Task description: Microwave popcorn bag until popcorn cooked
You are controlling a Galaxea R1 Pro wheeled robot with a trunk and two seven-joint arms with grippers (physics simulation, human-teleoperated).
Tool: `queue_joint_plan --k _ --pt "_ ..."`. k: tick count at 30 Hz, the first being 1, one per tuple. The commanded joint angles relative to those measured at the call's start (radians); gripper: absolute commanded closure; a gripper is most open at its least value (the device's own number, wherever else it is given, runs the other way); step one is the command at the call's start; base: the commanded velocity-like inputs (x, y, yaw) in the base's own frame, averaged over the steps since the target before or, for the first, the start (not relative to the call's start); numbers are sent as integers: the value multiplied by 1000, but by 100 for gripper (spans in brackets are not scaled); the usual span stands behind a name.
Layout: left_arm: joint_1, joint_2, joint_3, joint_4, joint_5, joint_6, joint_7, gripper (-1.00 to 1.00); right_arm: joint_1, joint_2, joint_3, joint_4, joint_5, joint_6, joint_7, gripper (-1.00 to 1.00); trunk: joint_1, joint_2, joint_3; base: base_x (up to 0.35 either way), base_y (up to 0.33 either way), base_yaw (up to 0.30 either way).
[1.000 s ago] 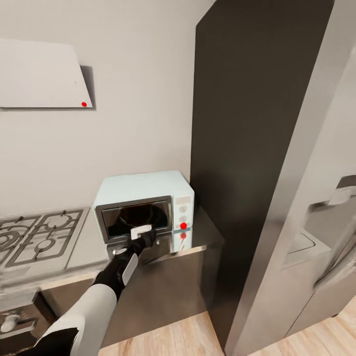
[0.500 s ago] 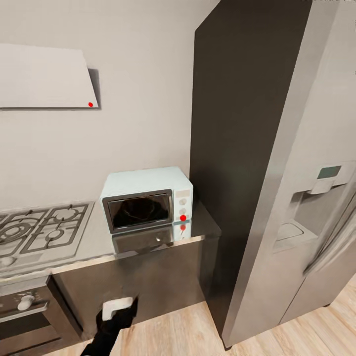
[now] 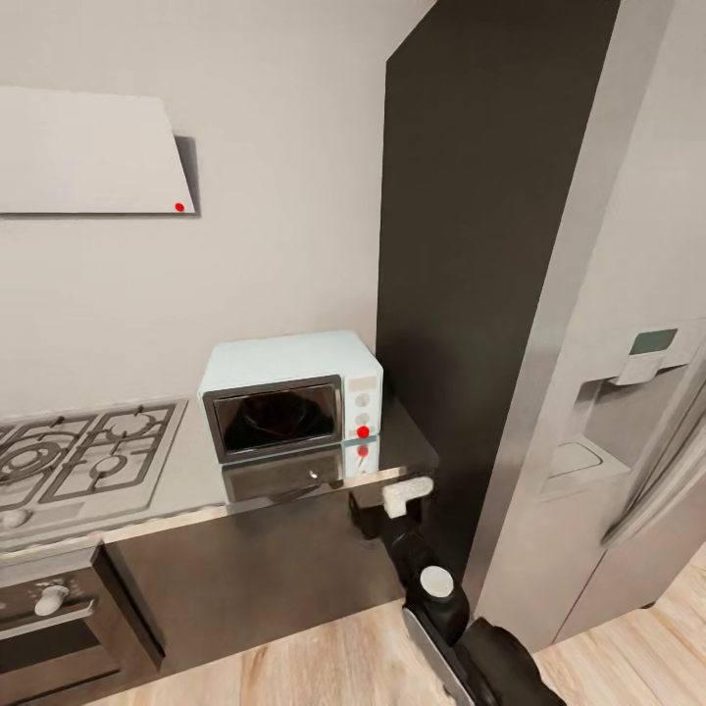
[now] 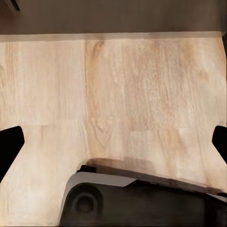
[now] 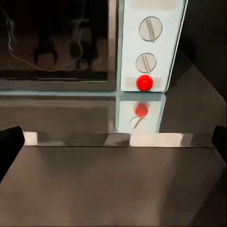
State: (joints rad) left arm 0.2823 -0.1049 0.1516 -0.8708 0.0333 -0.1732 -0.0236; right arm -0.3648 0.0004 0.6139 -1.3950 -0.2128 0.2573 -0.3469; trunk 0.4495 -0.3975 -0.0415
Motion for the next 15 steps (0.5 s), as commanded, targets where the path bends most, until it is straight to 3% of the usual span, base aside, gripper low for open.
queue_joint_plan --k 1,2,4,6,8,10,11,12,15 --pt "-14 7 2 28 4 -8 -2 -100 -32 19 -11 42 -7 5 -8 -100 1 -3 -2 0 0 0" --pt "-32 13 3 65 4 -14 -3 -100 -86 49 -27 119 -6 6 -8 -100 1 -3 -2 0 0 0" --pt "-48 17 2 102 4 -18 -2 -100 -174 86 -39 255 -7 1 -5 -100 1 -3 -2 0 0 0" --pt "-61 17 0 133 4 -20 -1 -100 -313 144 -46 548 -10 -69 -1 -100 1 -3 -2 0 0 0" --pt "-79 16 0 140 3 -20 -1 -100 -405 167 -49 746 -19 -150 1 -100 1 -3 -2 0 0 0" --pt "-89 17 0 150 3 -20 -1 -100 -480 174 -50 909 -78 -202 19 -100 1 -3 -2 0 0 0" --pt "-92 17 -1 162 4 -20 -1 -100 -495 174 -50 953 -110 -220 41 100 1 -3 -2 0 0 0" --pt "-96 16 -2 177 3 -20 -1 -100 -505 174 -49 985 -131 -233 71 100 1 -3 -2 0 0 0" --pt "-98 16 -3 188 2 -20 -1 -100 -513 174 -48 1003 -141 -234 95 100 1 -3 -2 0 0 0"
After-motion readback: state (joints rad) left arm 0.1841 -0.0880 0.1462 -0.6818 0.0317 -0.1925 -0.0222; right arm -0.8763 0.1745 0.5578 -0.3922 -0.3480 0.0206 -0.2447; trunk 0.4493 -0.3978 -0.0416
